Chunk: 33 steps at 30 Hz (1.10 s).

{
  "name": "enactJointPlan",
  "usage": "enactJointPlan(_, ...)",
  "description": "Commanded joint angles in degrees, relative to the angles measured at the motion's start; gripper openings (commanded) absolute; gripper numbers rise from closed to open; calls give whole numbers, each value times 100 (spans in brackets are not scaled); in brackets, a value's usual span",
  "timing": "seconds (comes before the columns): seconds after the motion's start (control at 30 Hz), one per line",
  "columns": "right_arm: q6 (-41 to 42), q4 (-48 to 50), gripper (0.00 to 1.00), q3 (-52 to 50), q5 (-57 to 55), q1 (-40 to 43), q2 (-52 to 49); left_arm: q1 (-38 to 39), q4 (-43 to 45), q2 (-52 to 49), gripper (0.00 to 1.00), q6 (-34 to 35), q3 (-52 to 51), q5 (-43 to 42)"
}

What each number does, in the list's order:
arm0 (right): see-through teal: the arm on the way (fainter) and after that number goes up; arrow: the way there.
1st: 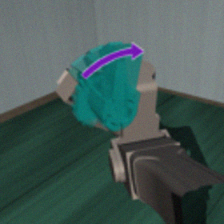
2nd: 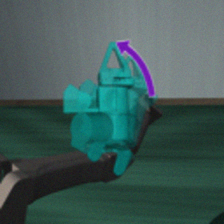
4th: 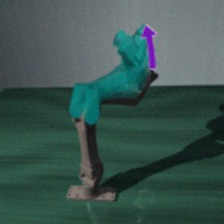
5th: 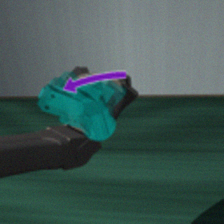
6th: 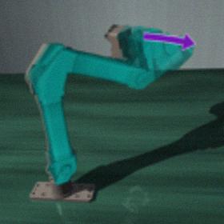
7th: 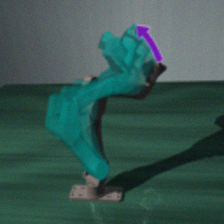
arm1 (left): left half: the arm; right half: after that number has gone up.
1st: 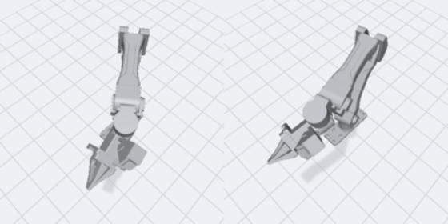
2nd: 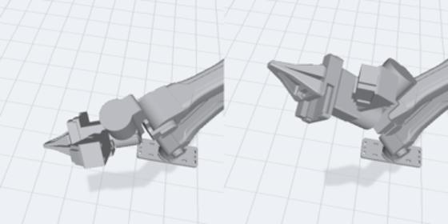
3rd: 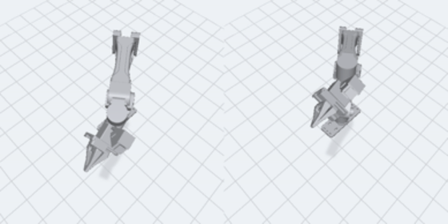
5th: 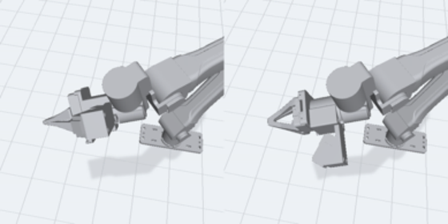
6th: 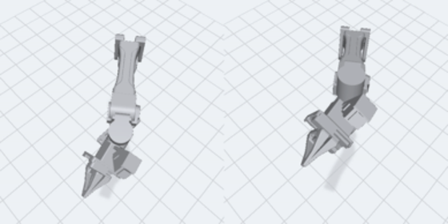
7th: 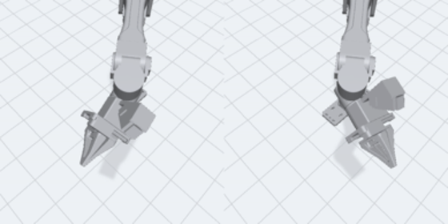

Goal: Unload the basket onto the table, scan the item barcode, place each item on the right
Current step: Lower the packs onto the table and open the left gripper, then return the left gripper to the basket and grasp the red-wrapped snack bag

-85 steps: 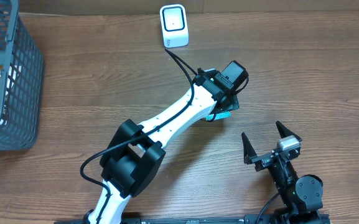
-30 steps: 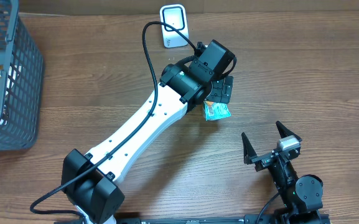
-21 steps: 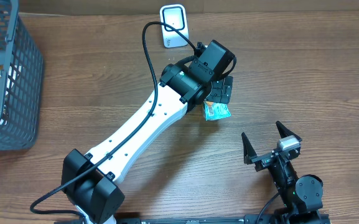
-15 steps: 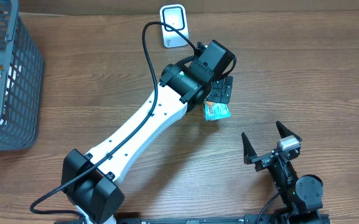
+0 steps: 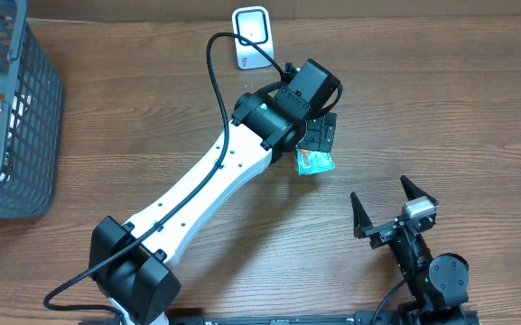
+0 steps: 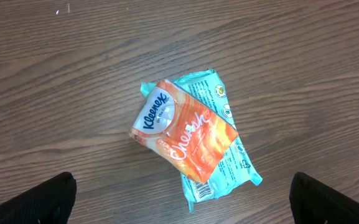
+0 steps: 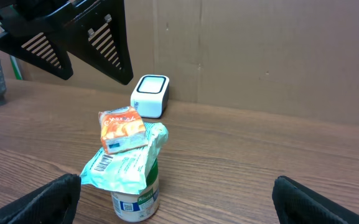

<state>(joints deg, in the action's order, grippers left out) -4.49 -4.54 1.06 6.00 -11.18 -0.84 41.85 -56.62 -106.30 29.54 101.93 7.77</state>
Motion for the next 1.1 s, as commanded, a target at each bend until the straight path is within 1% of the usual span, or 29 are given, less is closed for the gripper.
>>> enactJointPlan(0.0, 13, 31, 100, -61, 9, 33, 68, -26, -17, 140, 100, -127, 96, 138)
enactJointPlan(0.4, 13, 31, 100, -61, 11, 33, 68, -70, -74, 144, 100, -142, 103, 186)
enactJointPlan(0.47, 13, 31, 100, -61, 9, 33, 68, -155, -219, 146, 100, -330, 188, 192)
enactJointPlan(0.53, 13, 31, 100, -61, 9, 33, 68, -354, -516, 146, 100, -588, 448, 208)
enactJointPlan(0.6, 13, 31, 100, -61, 11, 33, 68, -584, -844, 146, 100, -693, 809, 330)
enactJointPlan(0.7, 13, 31, 100, -61, 9, 33, 68, -1010, -1360, 146, 100, -850, 1565, 579)
enactJointPlan(0.77, 13, 31, 100, -61, 11, 33, 68, -1285, -1628, 146, 100, -1075, 2094, 946)
enactJointPlan(0.87, 13, 31, 100, -61, 9, 33, 68, -1690, -1875, 149, 100, -1513, 2909, 1794)
enactJointPlan(0.93, 13, 31, 100, -61, 11, 33, 68, -1961, -1945, 149, 100, -2120, 3434, 2234)
enactJointPlan(1.0, 13, 31, 100, -61, 9, 33, 68, -2245, -1945, 149, 100, -2789, 3869, 2455)
enactJointPlan(1.07, 13, 31, 100, -61, 11, 33, 68, -2559, -1950, 149, 100, -3147, 4192, 2590)
